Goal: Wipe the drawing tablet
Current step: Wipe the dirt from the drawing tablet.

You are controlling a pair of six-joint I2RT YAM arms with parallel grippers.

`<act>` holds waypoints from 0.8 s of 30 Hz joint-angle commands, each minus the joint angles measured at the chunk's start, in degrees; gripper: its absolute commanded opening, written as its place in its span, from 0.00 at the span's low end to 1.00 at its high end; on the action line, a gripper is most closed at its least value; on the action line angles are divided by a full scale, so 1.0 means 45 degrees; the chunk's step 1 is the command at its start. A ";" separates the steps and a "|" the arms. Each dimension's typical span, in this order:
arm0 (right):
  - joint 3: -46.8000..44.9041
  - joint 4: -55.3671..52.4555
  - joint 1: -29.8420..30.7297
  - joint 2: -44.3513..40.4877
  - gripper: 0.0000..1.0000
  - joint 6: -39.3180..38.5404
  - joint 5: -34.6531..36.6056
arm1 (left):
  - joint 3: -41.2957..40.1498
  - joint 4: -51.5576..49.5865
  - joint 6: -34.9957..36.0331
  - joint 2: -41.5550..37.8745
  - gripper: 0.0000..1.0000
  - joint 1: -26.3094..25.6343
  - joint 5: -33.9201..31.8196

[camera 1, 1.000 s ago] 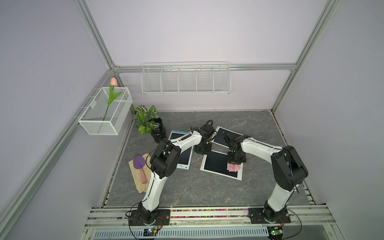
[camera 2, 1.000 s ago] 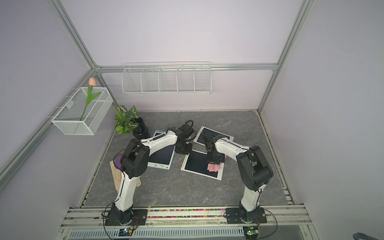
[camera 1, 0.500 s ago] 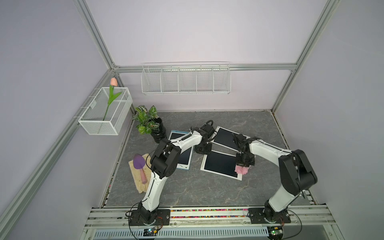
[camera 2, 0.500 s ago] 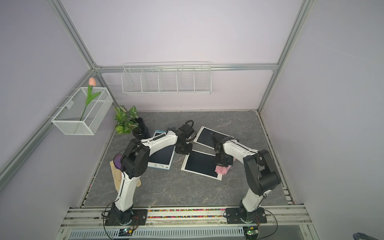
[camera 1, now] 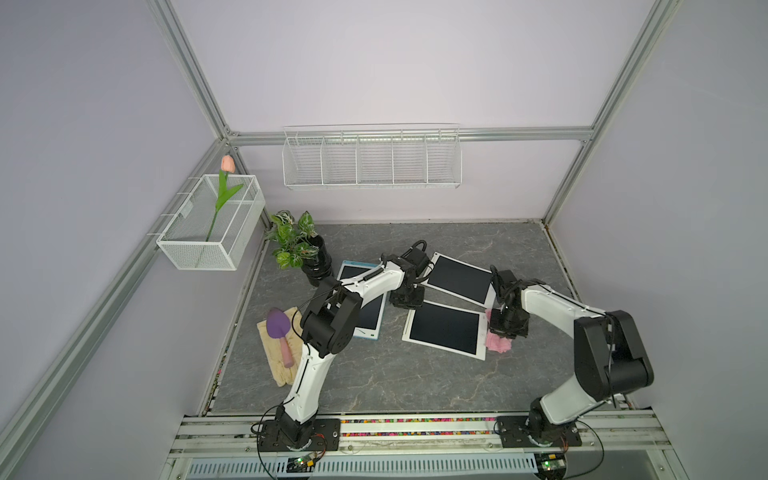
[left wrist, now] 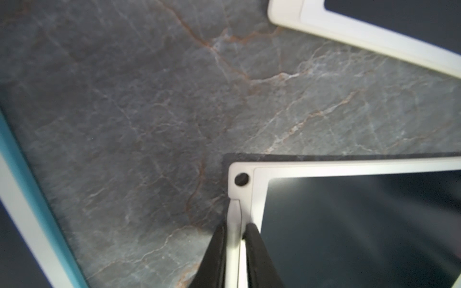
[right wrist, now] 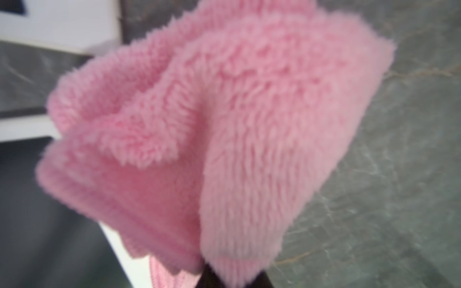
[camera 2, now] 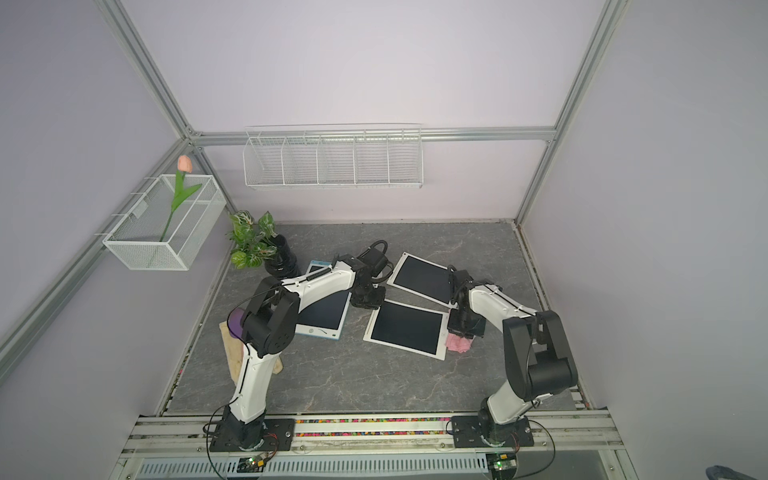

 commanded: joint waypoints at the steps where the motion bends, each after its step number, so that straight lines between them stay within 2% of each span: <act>1: 0.0431 -0.1332 0.0242 -0.1158 0.07 -0.0222 0.1274 | -0.0821 -0.0861 0.0045 0.1241 0.18 0.0043 -0.0544; 3: 0.0786 -0.2188 0.0247 -0.1792 0.07 -0.0035 0.1947 | -0.0848 -0.0824 0.0018 0.1234 0.18 0.0033 -0.0525; 6: 0.1191 -0.2392 0.0487 -0.1833 0.06 -0.0055 0.1931 | -0.0893 -0.0749 -0.0020 0.1237 0.18 0.0046 -0.0461; 12: 0.2332 -0.1994 0.2637 0.1249 0.07 0.0312 0.1908 | -0.0786 -0.0764 -0.0021 0.1242 0.18 0.0031 -0.0460; 20: 0.4537 -0.2022 0.3643 0.3885 0.07 0.0262 0.1185 | -0.0938 -0.0681 -0.0021 0.1237 0.18 0.0046 -0.0424; 24: 0.4461 -0.1862 0.3609 0.3971 0.07 0.0531 0.0691 | -0.0918 -0.0704 -0.0025 0.1239 0.18 0.0041 -0.0462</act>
